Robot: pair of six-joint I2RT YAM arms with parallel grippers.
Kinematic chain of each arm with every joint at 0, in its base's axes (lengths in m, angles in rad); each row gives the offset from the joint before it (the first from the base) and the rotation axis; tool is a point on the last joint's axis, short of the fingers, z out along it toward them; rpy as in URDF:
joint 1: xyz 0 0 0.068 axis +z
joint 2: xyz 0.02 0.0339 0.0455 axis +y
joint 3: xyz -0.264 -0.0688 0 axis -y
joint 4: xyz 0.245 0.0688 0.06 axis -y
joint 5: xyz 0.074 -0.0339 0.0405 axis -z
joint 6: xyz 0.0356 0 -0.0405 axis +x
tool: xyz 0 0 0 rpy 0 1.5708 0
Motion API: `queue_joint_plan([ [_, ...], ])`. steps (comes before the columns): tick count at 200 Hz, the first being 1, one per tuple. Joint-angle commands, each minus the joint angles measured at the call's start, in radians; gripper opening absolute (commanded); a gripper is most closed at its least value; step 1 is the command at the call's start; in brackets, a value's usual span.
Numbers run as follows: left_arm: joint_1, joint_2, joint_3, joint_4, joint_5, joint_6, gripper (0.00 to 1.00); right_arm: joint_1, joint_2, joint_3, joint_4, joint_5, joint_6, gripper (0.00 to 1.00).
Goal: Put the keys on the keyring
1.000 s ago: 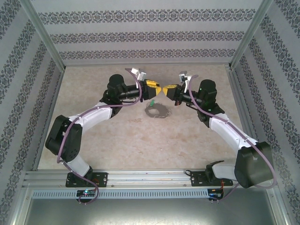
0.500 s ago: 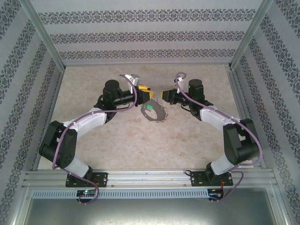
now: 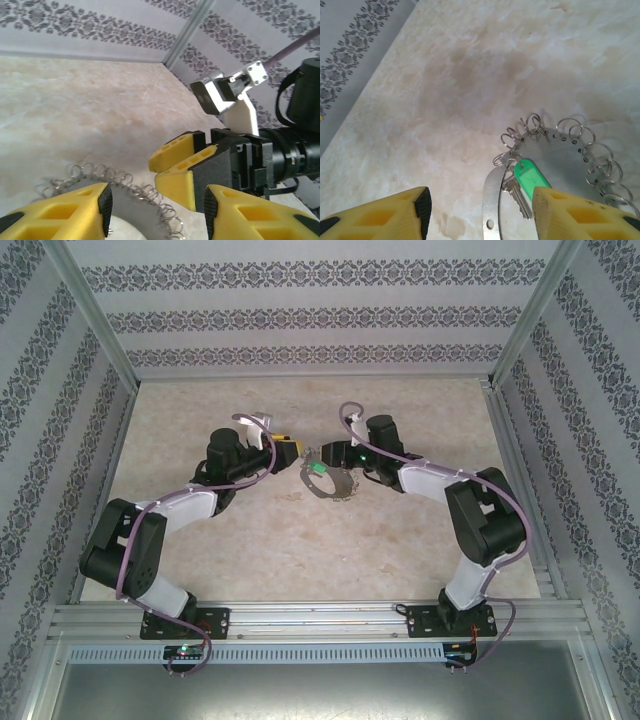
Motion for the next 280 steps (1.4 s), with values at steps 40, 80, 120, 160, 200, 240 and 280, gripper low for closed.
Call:
queue_joint_plan([
  [40, 0.046, 0.074, 0.090, -0.225, -0.035, 0.022, 0.52, 0.035, -0.002, -0.002, -0.027, 0.180, 0.047, 0.57],
  [80, 0.015, 0.140, 0.192, -0.498, -0.075, 0.161, 0.48, 0.009, -0.099, -0.103, 0.006, 0.227, 0.068, 0.60],
  [120, -0.102, 0.212, 0.325, -0.761, -0.285, 0.348, 0.47, -0.015, -0.182, -0.187, 0.024, 0.228, 0.096, 0.69],
  [160, -0.166, 0.285, 0.394, -0.842, -0.415, 0.447, 0.46, -0.036, -0.266, -0.296, 0.082, 0.234, 0.123, 0.73],
  [200, -0.184, 0.342, 0.446, -0.870, -0.492, 0.491, 0.43, -0.041, -0.331, -0.360, 0.127, 0.225, 0.135, 0.76],
  [240, -0.185, 0.374, 0.465, -0.857, -0.499, 0.501, 0.42, -0.038, -0.335, -0.369, 0.152, 0.204, 0.143, 0.77],
  [280, -0.185, 0.401, 0.487, -0.841, -0.479, 0.512, 0.41, -0.036, -0.331, -0.372, 0.167, 0.203, 0.149, 0.77],
])
